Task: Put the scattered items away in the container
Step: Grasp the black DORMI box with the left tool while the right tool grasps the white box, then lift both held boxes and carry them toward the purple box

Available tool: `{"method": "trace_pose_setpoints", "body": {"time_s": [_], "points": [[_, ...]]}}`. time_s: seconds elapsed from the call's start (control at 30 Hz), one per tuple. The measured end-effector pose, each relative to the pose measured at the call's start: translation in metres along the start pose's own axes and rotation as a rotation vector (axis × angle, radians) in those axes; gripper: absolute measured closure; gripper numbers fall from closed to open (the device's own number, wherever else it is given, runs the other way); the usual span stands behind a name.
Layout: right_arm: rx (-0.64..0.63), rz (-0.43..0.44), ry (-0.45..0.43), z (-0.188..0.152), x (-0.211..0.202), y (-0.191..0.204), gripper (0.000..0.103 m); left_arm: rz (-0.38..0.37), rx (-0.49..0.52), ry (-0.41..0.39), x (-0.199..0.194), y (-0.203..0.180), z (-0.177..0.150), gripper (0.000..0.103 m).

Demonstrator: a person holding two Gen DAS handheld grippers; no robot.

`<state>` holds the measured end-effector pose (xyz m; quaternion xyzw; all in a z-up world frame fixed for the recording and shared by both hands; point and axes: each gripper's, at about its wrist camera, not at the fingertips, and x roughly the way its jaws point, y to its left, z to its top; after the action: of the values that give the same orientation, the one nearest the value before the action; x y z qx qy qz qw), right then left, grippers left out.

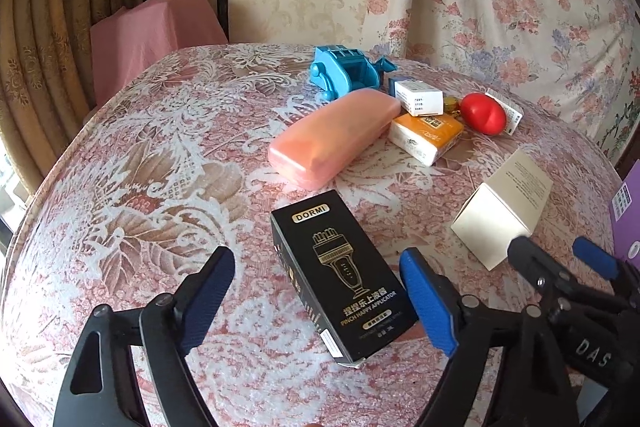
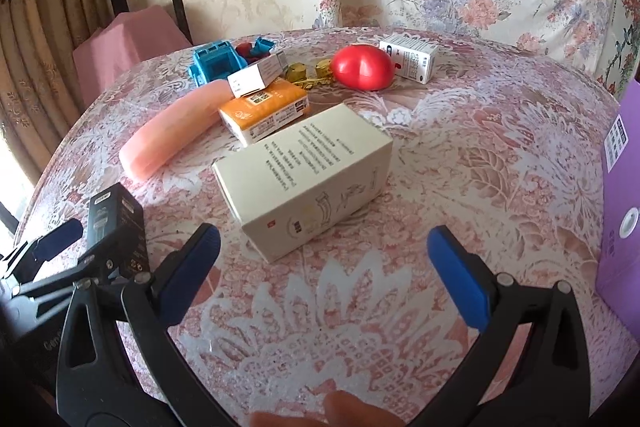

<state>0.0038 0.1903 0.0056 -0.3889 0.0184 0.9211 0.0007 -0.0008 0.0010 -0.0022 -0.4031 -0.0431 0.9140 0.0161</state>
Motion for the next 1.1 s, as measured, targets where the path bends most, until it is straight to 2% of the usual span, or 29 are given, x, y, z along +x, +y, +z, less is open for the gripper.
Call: {"method": "trace_pose_setpoints", "body": {"time_s": [0.2, 0.37, 0.53, 0.63, 0.87, 0.97, 1.0, 1.1], "points": [[-0.026, 0.010, 0.002, 0.012, 0.009, -0.001, 0.000, -0.015, 0.012, 0.010, -0.001, -0.003, 0.001, 0.029], [-0.147, 0.069, -0.011, 0.018, 0.018, 0.007, 0.000, -0.020, 0.011, 0.014, 0.000, -0.002, 0.001, 0.029], [-0.175, 0.147, 0.109, 0.026, 0.037, -0.004, 0.000, -0.019, 0.009, 0.014, 0.000, -0.003, 0.001, 0.029], [-0.232, 0.150, 0.054, 0.033, 0.044, -0.003, 0.000, -0.018, 0.003, 0.017, 0.000, -0.003, 0.001, 0.029], [-0.249, 0.214, 0.091, 0.029, 0.054, -0.004, 0.000, -0.006, 0.007, 0.035, 0.002, -0.007, -0.002, 0.030], [-0.237, 0.222, 0.087, 0.025, 0.054, -0.006, 0.001, 0.012, 0.008, 0.046, 0.002, -0.006, -0.003, 0.046], [-0.233, 0.225, 0.086, 0.024, 0.054, -0.006, 0.002, 0.018, 0.008, 0.050, 0.002, -0.006, -0.004, 0.056], [-0.192, 0.216, 0.077, 0.022, 0.048, -0.008, 0.002, 0.030, 0.004, 0.058, 0.002, -0.004, -0.005, 0.062]]}}
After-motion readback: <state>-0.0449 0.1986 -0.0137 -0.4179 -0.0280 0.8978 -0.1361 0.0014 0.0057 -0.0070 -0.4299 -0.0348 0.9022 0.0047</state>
